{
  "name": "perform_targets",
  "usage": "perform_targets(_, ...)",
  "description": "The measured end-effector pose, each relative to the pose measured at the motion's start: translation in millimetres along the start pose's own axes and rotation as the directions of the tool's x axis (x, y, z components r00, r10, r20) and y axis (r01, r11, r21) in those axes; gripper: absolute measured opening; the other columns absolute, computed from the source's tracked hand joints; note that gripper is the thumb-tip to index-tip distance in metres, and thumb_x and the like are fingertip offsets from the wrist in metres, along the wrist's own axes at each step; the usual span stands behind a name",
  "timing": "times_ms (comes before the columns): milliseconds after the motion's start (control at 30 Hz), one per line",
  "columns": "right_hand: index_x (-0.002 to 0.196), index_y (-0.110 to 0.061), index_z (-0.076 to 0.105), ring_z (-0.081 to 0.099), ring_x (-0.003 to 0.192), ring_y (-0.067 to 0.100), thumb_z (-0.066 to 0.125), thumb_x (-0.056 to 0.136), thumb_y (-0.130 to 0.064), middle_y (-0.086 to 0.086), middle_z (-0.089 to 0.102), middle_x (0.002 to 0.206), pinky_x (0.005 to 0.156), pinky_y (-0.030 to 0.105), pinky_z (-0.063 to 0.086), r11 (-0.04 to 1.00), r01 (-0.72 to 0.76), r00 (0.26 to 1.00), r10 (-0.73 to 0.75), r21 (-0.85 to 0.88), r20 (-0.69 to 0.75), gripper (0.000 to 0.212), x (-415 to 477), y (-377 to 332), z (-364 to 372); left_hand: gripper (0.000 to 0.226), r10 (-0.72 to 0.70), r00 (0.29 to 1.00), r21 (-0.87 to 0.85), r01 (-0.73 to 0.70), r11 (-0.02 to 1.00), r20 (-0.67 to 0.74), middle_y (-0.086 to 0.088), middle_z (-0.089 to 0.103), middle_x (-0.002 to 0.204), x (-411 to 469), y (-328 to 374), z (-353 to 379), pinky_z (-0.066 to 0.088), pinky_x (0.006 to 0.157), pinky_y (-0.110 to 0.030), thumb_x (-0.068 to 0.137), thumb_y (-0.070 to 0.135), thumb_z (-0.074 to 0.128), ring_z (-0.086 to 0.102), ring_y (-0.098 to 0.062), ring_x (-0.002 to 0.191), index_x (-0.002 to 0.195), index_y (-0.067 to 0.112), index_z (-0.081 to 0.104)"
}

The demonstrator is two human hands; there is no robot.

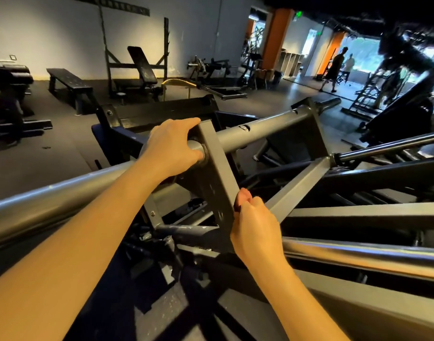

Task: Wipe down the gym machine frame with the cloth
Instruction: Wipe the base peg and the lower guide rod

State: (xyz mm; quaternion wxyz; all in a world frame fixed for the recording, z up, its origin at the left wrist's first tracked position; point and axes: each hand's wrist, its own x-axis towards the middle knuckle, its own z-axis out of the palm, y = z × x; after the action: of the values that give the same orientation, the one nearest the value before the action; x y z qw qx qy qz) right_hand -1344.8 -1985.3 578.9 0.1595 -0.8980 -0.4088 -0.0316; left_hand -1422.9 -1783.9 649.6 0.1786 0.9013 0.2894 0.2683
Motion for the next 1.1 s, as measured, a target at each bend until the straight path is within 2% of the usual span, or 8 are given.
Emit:
perform_targets(167,0.125,-0.015,0.057,0.069,0.098,0.027,0.068,0.093,-0.024,0.004,0.065,0.106,0.082,0.037,0.057,0.988,-0.069,0.972,0.098,-0.139,0.212,0.034,-10.5,6.1,-17.2,0.081,0.018,1.0,0.065,-0.019,0.998,0.018,-0.008,0.058,0.139,-4.7,5.4,-3.4,0.045,0.108,-0.052,0.082,0.046,0.078,0.051,-0.032,0.131,0.152,0.027,0.043)
perform_targets(267,0.105,-0.019,0.068,0.07,0.078,0.012,0.062,0.099,-0.03,-0.003,0.07,0.087,0.061,0.022,0.053,0.976,-0.168,0.957,0.128,0.139,0.26,0.014,-13.2,16.9,-35.2,0.061,0.131,0.975,0.033,-0.127,0.991,-0.182,-0.007,0.062,0.128,-40.9,15.6,2.2,0.041,0.108,-0.05,0.085,0.035,0.078,0.053,-0.028,0.125,0.14,0.02,0.056)
perform_targets(400,0.091,-0.03,0.073,0.069,0.08,0.007,0.065,0.099,-0.032,-0.007,0.073,0.08,0.068,0.023,0.051,0.868,-0.249,0.923,0.078,0.43,0.376,0.011,-26.4,30.9,-47.4,0.036,0.279,0.923,-0.182,-0.332,0.926,-0.264,0.004,0.067,0.119,-112.6,16.5,34.3,0.047,0.103,-0.036,0.09,0.026,0.071,0.06,-0.014,0.116,0.125,0.017,0.068)
perform_targets(533,0.093,-0.031,0.075,0.071,0.087,0.011,0.067,0.097,-0.033,-0.004,0.075,0.086,0.085,0.031,0.057,0.818,-0.262,0.915,0.042,0.512,0.402,0.009,-35.5,29.6,-32.1,0.052,0.068,0.98,-0.475,0.029,0.879,0.186,0.03,0.056,0.125,-142.9,4.7,64.4,0.043,0.1,-0.017,0.086,0.045,0.076,0.052,0.013,0.117,0.136,0.039,0.06)
perform_targets(667,0.095,-0.034,0.068,0.071,0.085,0.005,0.073,0.092,-0.032,-0.009,0.073,0.089,0.077,0.027,0.06,0.803,-0.198,0.967,0.066,0.563,0.246,0.006,-36.7,27.2,-18.5,0.047,-0.167,0.97,-0.572,0.239,0.785,0.176,0.018,0.062,0.119,-149.6,0.1,95.3,0.049,0.088,-0.016,0.086,0.039,0.079,0.06,0.005,0.103,0.129,0.037,0.062)
perform_targets(800,0.103,-0.032,0.059,0.067,0.086,0.004,0.074,0.093,-0.025,-0.011,0.068,0.092,0.075,0.025,0.059,0.902,-0.091,0.995,0.068,0.423,0.069,0.02,-32.7,21.9,-8.6,0.022,-0.419,0.804,-0.772,0.562,0.299,0.423,-0.007,0.076,0.1,-144.2,18.2,111.0,0.059,0.071,-0.022,0.095,0.031,0.071,0.074,-0.011,0.086,0.112,0.017,0.069)
perform_targets(900,0.105,-0.029,0.056,0.065,0.079,0.002,0.071,0.095,-0.025,-0.011,0.066,0.09,0.063,0.017,0.053,0.94,-0.048,0.998,0.034,0.337,0.048,0.018,-25.8,16.8,-8.1,0.028,-0.359,0.76,-0.803,0.594,0.046,0.542,-0.004,0.079,0.099,-136.2,31.3,119.2,0.061,0.072,-0.027,0.095,0.036,0.07,0.077,-0.017,0.092,0.112,0.014,0.072)
perform_targets(1100,0.116,-0.026,0.063,0.065,0.098,0.006,0.064,0.098,-0.015,-0.007,0.069,0.104,0.08,0.022,0.054,0.914,-0.1,0.988,0.138,0.394,-0.069,0.021,-10.4,26.0,-7.7,0.016,-0.584,0.696,-0.833,0.55,0.057,0.419,0.002,0.076,0.088,-127.0,50.0,150.2,0.059,0.075,-0.028,0.09,0.032,0.078,0.073,-0.013,0.086,0.095,0.019,0.071)
